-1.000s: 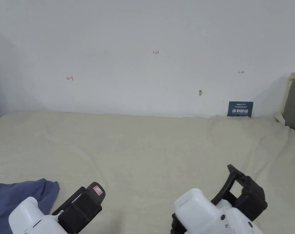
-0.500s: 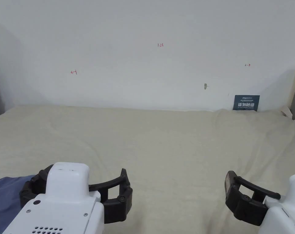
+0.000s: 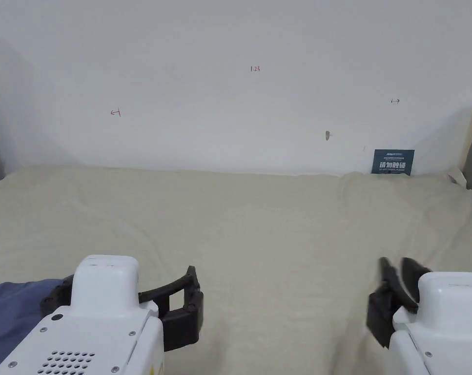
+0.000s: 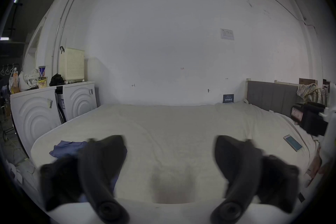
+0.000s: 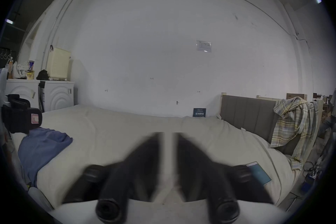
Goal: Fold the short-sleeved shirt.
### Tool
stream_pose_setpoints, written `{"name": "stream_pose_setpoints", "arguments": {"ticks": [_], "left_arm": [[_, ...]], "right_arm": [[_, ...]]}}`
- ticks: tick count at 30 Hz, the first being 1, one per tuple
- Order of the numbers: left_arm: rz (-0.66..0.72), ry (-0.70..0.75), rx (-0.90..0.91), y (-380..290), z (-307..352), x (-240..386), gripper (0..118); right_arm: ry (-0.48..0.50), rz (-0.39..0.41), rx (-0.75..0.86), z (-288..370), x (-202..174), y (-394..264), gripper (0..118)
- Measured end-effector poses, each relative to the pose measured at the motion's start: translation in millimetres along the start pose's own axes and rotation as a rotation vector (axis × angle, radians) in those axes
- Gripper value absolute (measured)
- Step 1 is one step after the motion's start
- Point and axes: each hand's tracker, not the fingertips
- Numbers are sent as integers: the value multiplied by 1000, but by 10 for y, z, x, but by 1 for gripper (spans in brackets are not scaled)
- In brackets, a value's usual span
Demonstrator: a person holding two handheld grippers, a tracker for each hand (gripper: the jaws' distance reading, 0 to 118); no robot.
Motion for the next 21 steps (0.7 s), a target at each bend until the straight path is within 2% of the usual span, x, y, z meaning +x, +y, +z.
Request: {"name": "stream_pose_setpoints", "arguments": {"ticks": [1, 2, 3, 7, 10, 16, 21], "left_arm": [[-2, -3, 0, 7, 7, 3, 76], [-2, -5, 1, 10, 6, 4, 46], [2, -6, -2, 14, -6, 5, 9], [-1, -28, -22, -3, -24, -7, 6], [4, -24, -4, -9, -11, 12, 0], [6, -12, -8, 14, -27, -7, 0], [28, 15, -20, 22, -16, -165, 0]], "right_arm": [[-14, 0, -10, -23, 19, -10, 3], [-4, -9, -12, -31, 47, -16, 3], [8, -23, -22, -31, 71, -12, 3], [-12, -64, -20, -3, 89, -12, 0], [-25, -62, -28, -21, 94, 1, 0], [-21, -101, -55, -57, 102, -6, 0], [-2, -64, -60, -103, -32, 46, 0]]}}
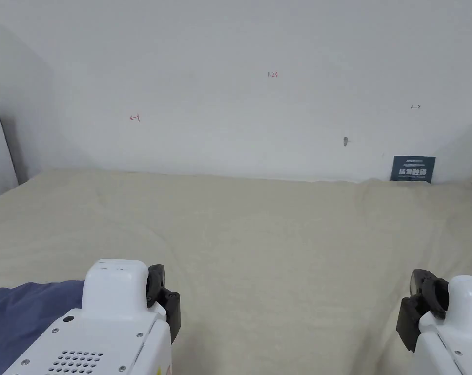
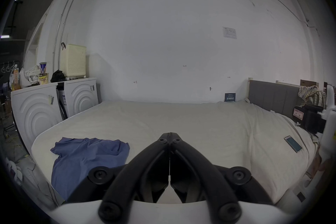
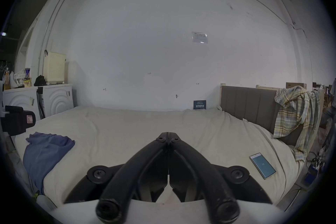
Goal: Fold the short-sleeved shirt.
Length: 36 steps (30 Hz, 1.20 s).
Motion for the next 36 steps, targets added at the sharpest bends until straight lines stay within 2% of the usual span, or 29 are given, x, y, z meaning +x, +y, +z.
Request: {"name": "stream_pose_setpoints", "arguments": {"ticks": [6, 12, 17, 23, 28, 36], "left_arm": [[12, 124, 5, 57, 151, -418, 0], [29, 354, -11, 9, 485, -1033, 0], [75, 452, -40, -57, 695, -1411, 0], [182, 481, -92, -163, 658, -1668, 0], [148, 472, -150, -303, 448, -1710, 0], [224, 353, -328, -599, -502, -2160, 0]], "right_arm": [[182, 4, -4, -120, -464, 96, 0], [415, 42, -29, -186, -1251, 62, 0], [575, 28, -74, -183, -1732, -1, 0], [628, 93, -110, -156, -2039, -129, 0], [631, 102, -159, -267, -2085, -233, 0], [612, 137, -243, -556, -2217, -451, 0]]}}
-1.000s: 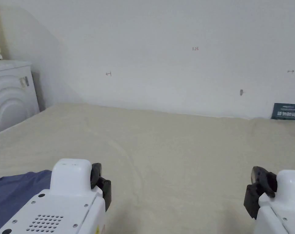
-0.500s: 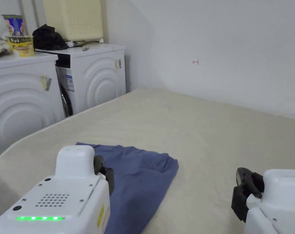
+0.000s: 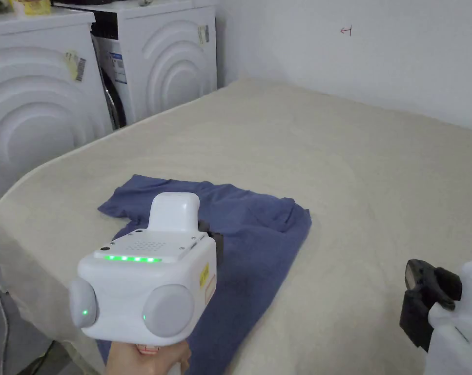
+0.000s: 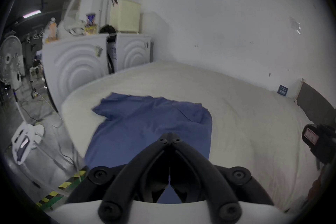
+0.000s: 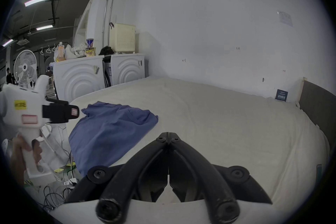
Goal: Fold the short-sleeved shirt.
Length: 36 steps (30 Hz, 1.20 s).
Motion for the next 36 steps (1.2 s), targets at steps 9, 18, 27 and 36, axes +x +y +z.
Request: {"name": "stream_pose_setpoints", "arguments": {"ticks": [9, 18, 27, 36], "left_arm": [[41, -14, -213, 22, -1430, -264, 11], [21, -22, -285, 63, -1660, -244, 109], [-64, -46, -413, -145, -2061, -146, 117], [-68, -10, -418, -168, -2043, -103, 118]], "right_arm": [[16, -10, -103, -364, 58, -177, 0], [12, -15, -159, -486, 99, -255, 0], [13, -15, -178, -502, 131, -259, 0], [18, -39, -215, -482, 213, -312, 0]]}}
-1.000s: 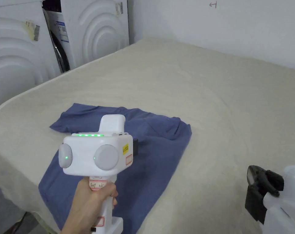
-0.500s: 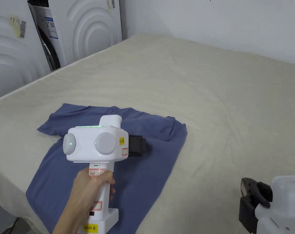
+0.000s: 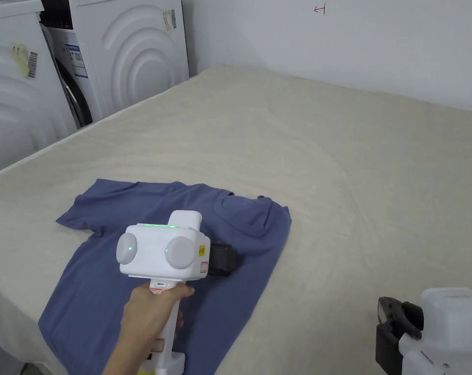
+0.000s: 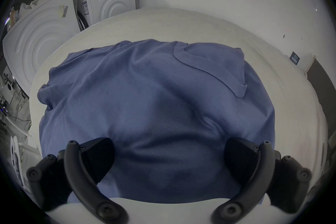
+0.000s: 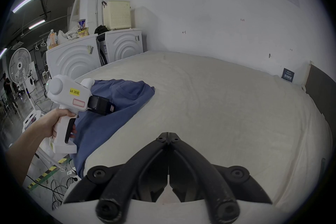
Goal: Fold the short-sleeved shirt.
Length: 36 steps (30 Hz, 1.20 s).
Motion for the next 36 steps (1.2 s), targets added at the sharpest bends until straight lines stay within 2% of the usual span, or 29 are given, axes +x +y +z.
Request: {"name": "stream_pose_setpoints", "arguments": {"ticks": [5, 8, 11, 12, 14, 16, 19, 25, 28, 29, 31, 35, 36], "left_arm": [[4, 26, -77, 142, -14, 54, 116], [10, 23, -90, 177, -12, 3, 104], [7, 11, -80, 198, 144, -5, 80], [10, 13, -79, 204, 166, -18, 68], [21, 17, -79, 204, 203, -54, 55], [26, 12, -74, 191, 228, -106, 18], [23, 44, -42, 143, 353, -66, 16], [41, 20, -53, 181, 540, -85, 14], [51, 2, -20, 243, 837, -18, 13], [25, -7, 35, 268, 926, 28, 12], [-3, -14, 16, 347, 1003, 58, 12], [121, -163, 81, 398, 1346, 57, 12], [108, -174, 100, 421, 1441, 96, 12]], "right_arm": [[4, -18, -9, 13, 49, -6, 0], [7, -27, -18, 9, 73, -23, 0], [6, -36, -32, 3, 96, -51, 0], [6, -41, -36, 2, 103, -61, 0], [9, -58, -47, -1, 109, -76, 0], [18, -70, -51, 10, 118, -86, 0], [15, -75, -50, 32, 132, -94, 0], [2, -104, -30, 187, 206, -55, 0], [-47, -113, -16, 293, 245, -17, 0], [-49, -116, -5, 340, 261, -5, 0], [-50, -131, 9, 439, 308, 27, 0], [-47, -180, 54, 684, 413, 62, 0], [-51, -183, 63, 740, 440, 71, 0]]}}
